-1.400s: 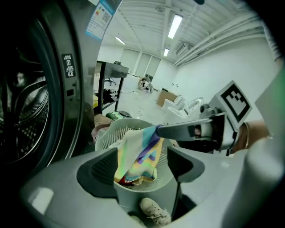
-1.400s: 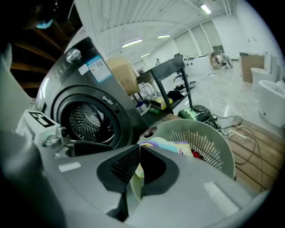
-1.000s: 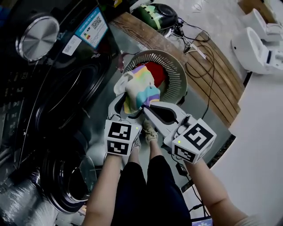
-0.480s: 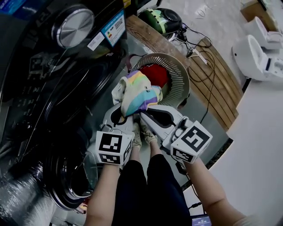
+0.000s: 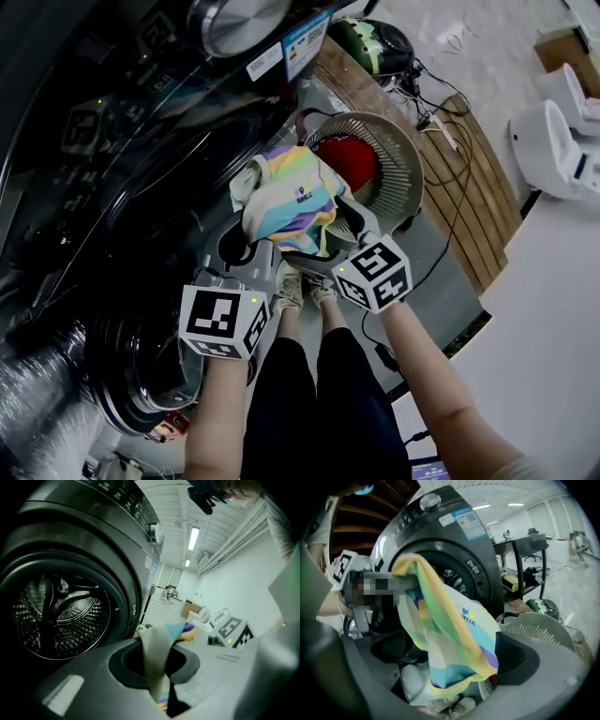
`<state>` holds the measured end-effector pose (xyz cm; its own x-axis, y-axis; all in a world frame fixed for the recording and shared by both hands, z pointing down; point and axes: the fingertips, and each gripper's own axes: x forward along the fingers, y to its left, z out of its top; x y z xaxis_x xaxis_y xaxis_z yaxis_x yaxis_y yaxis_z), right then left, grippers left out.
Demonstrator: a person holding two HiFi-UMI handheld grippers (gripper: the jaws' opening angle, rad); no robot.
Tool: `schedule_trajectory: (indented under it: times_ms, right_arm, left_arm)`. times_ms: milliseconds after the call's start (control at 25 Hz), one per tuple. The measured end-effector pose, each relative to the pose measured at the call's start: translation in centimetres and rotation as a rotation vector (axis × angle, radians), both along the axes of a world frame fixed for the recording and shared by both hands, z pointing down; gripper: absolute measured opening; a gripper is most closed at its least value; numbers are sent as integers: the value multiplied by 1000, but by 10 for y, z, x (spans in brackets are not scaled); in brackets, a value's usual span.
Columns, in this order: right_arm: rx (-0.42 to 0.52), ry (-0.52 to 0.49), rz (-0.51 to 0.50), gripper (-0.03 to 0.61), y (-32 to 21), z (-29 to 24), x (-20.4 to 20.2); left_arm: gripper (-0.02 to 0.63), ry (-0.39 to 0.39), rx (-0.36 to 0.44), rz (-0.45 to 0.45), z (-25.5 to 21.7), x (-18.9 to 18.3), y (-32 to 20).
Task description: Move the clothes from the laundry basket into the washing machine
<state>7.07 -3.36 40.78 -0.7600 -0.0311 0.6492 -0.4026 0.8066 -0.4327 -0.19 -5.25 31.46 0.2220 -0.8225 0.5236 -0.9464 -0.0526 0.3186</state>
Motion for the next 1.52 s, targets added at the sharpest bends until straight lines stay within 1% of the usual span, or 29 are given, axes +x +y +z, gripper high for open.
schedule_trajectory:
  times_ms: [40, 120, 160, 200, 240, 320, 360, 520, 600, 680, 720, 880, 1040, 1160, 1240, 1360, 1520]
  right_arm:
    - [31, 36, -33, 607, 2, 12, -5]
    - [79, 92, -75, 606, 1, 36, -10]
    - [78, 105, -80, 571, -1, 46, -11]
    - [63, 107, -72, 489, -4, 54, -10]
    - [43, 100, -51, 356, -7, 60, -10]
    - [14, 77, 0, 142, -15, 63, -12]
    - [12, 68, 13, 77, -17, 62, -15]
    - [16, 22, 4, 63, -19, 48, -30]
    - [2, -12, 3, 63, -19, 41, -39]
    - [-15, -47, 0, 61, -14, 38, -58]
    - [-21, -67, -2, 63, -11, 37, -71]
    - [-22, -150, -24, 63, -7, 32, -121]
    - [12, -209, -71, 61, -7, 25, -166]
    - [46, -277, -83, 61, -11, 13, -194]
    - [76, -321, -79, 61, -20, 2, -212]
    - [111, -362, -67, 61, -32, -9, -240]
    - [127, -439, -7, 61, -49, -29, -270]
  left_arm:
    - [43, 9, 13, -14, -2, -3, 1]
    - [44, 25, 47, -40, -11, -7, 0]
    - [43, 29, 65, -53, -15, -8, 0]
    - [44, 32, 75, -65, -18, -8, 0]
    - [44, 32, 76, -76, -19, -9, 1]
    - [44, 31, 68, -98, -12, -13, 9]
    - [44, 31, 66, -116, -7, -18, 15]
    - [55, 24, 52, -230, 13, -41, 40]
    - [102, 21, 20, -278, 26, -50, 49]
    - [175, 31, -17, -317, 39, -59, 62]
    - [201, 37, -31, -334, 46, -64, 68]
    - [271, 63, -53, -401, 68, -76, 83]
    - [284, 84, -50, -458, 82, -88, 91]
    - [284, 100, -43, -490, 87, -93, 101]
    - [284, 108, -33, -510, 89, -94, 107]
    - [284, 119, -23, -540, 90, -93, 117]
    - [284, 140, -20, -551, 92, -87, 127]
